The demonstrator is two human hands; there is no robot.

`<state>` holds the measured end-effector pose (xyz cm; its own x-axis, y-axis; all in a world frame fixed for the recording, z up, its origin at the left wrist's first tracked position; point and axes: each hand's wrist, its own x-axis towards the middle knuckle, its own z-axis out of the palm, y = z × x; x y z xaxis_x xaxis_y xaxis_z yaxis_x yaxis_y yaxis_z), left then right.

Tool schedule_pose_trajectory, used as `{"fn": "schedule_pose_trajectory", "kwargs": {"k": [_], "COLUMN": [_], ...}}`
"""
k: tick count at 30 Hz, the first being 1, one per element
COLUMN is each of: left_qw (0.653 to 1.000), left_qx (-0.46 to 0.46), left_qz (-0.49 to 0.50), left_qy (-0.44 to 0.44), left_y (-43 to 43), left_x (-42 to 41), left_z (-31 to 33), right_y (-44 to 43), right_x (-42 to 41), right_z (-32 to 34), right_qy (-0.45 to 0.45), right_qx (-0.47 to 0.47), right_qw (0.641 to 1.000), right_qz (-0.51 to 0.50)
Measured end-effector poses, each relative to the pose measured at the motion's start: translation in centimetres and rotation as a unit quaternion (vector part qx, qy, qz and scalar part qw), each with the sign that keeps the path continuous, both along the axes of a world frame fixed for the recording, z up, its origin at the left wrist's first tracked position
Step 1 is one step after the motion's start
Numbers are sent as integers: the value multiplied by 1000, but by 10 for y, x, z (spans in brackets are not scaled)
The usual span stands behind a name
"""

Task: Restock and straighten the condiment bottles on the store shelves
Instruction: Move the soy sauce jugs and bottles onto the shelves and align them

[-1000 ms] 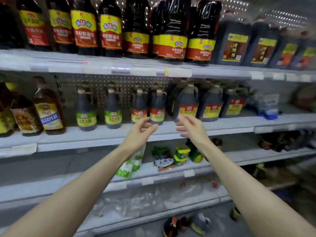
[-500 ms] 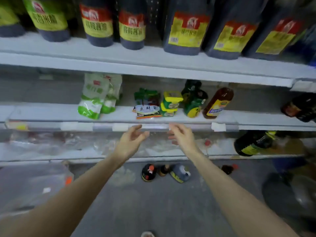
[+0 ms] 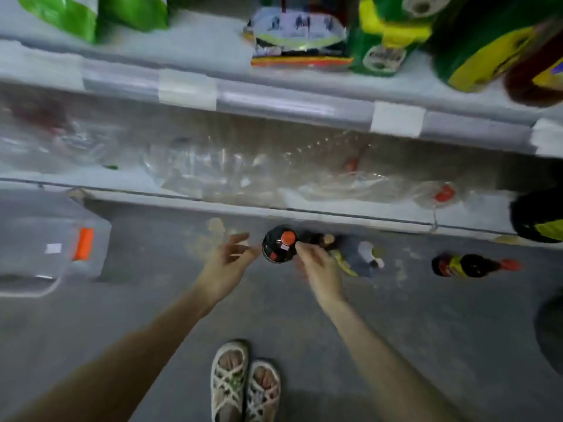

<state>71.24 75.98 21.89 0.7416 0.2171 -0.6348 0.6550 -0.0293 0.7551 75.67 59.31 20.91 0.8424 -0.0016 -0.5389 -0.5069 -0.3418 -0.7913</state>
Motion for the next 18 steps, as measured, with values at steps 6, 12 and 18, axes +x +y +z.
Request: {"fn": "schedule_pose_trajectory", "kwargs": {"k": [6, 12, 18], "left_qw": [999, 998, 998], "left_qx": [6, 14, 11], "left_qz": [5, 6, -1], "left_qy": [40, 63, 65], "left_y": [7, 12, 20], "left_x": [-8, -7, -2], "left_z": [-138, -236, -290], "right_y": [9, 18, 36], "right_x": [-14, -8, -2], "right_z": [-139, -240, -289], "right_qy": [47, 85, 90], "right_qx": [-10, -27, 4], "right_qw": [999, 996, 994], "right_qz": [16, 3, -55]}}
